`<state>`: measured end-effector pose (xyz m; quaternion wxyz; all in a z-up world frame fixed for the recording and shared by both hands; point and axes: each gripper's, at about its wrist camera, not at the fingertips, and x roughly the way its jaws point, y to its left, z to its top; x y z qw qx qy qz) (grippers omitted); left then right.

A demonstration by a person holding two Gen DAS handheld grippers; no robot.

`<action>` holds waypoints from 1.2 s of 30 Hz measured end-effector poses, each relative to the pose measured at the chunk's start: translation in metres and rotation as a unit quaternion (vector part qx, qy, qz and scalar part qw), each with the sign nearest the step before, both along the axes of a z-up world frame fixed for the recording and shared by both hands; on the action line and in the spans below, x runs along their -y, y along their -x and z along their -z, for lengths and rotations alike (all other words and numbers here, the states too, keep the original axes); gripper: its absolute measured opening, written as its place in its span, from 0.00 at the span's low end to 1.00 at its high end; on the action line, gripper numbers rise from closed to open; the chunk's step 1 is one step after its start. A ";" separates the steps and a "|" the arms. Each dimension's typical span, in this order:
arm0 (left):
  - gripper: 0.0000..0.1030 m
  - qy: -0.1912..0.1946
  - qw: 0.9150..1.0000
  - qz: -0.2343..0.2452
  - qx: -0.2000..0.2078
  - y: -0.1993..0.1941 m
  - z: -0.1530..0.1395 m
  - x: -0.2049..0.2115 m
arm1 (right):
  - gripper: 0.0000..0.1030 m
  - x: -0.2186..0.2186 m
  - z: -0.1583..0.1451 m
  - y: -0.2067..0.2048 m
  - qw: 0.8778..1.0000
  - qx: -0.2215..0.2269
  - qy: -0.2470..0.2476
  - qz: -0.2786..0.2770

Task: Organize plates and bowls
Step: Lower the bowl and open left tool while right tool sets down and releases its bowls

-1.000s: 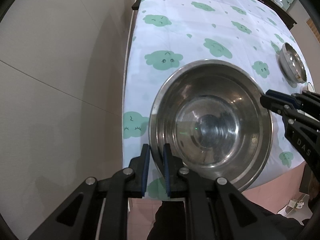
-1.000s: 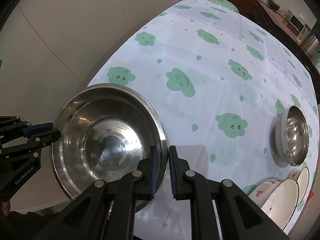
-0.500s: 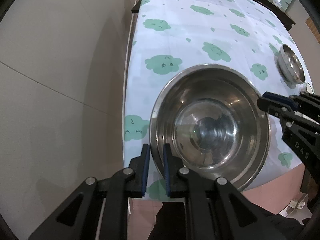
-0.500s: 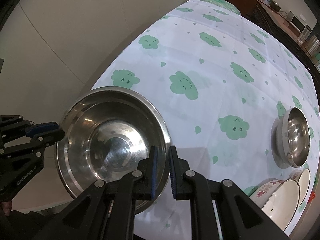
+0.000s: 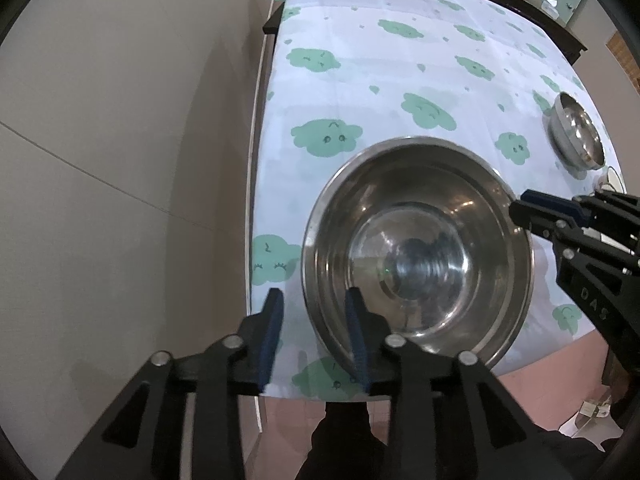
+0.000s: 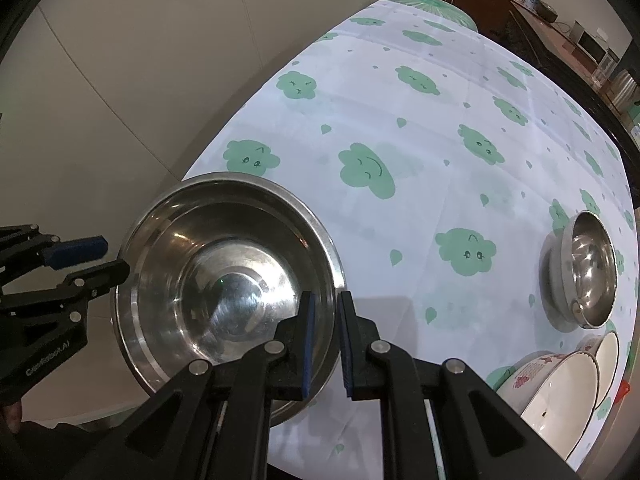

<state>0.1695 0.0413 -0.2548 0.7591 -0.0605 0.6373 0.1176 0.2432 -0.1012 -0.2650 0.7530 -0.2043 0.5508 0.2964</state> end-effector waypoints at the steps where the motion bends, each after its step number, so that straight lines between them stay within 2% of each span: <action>1: 0.36 -0.001 1.000 0.001 0.001 0.000 -0.001 0.000 | 0.13 0.000 0.000 0.001 1.000 0.000 -0.001 0.000; 9: 0.50 -0.001 1.000 0.002 0.011 0.003 -0.007 0.000 | 0.15 -0.001 -0.003 0.006 1.000 -0.002 -0.002 0.003; 12: 0.52 0.000 1.000 0.003 0.015 0.005 -0.011 0.000 | 0.36 0.000 -0.004 0.010 1.000 -0.001 -0.004 0.005; 14: 0.54 0.000 1.000 0.005 0.017 0.005 -0.011 0.002 | 0.44 0.002 -0.007 0.011 1.000 0.001 -0.011 0.009; 19: 0.56 0.000 1.000 0.011 0.021 0.010 -0.016 0.005 | 0.46 0.005 -0.013 0.017 1.000 0.013 -0.018 0.017; 24: 0.69 -0.008 0.999 0.011 0.038 0.014 -0.024 0.008 | 0.46 0.010 -0.017 0.023 0.999 0.020 -0.021 0.023; 36: 0.69 -0.008 0.999 0.024 0.037 0.028 -0.025 0.014 | 0.47 0.021 -0.019 0.044 0.998 0.030 -0.025 0.045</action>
